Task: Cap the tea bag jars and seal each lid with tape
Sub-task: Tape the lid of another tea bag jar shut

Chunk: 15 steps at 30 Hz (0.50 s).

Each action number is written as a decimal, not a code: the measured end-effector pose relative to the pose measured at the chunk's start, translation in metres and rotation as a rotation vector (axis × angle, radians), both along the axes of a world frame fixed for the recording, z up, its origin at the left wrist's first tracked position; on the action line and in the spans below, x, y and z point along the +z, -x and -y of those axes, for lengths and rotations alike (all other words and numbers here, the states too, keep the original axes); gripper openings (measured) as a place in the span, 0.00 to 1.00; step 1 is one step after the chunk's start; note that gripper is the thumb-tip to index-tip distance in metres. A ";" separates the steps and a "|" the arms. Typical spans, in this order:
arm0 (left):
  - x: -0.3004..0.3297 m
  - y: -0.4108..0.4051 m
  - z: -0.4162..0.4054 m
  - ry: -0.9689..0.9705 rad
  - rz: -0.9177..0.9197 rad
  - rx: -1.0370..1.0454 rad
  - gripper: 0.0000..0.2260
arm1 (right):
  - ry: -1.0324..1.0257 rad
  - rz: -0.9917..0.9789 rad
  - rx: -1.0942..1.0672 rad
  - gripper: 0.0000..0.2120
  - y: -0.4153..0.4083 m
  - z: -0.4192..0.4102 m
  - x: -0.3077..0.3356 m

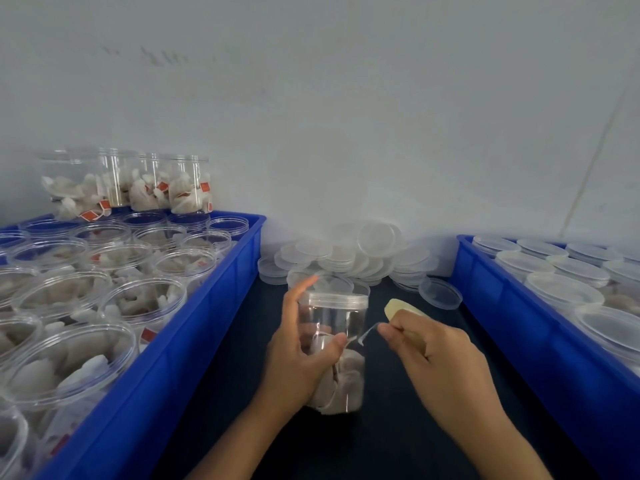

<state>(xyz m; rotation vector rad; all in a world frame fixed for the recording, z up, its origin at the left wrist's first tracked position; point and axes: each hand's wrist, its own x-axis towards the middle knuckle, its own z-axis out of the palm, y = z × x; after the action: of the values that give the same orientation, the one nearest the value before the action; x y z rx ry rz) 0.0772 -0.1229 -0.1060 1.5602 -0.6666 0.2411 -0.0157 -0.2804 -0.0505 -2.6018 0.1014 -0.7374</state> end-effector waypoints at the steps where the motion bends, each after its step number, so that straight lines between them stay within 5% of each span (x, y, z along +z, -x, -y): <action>1: 0.001 0.001 0.001 -0.006 -0.006 -0.016 0.32 | -0.011 -0.024 -0.009 0.17 -0.002 -0.001 0.003; 15: 0.012 0.002 -0.001 0.068 0.034 -0.135 0.24 | -0.193 -0.179 0.064 0.20 -0.024 -0.012 0.026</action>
<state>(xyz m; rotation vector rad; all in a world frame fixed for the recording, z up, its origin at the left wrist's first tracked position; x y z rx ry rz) 0.0750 -0.1222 -0.0942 1.4426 -0.7798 0.1880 0.0086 -0.2683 -0.0245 -2.4684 0.1348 -0.4480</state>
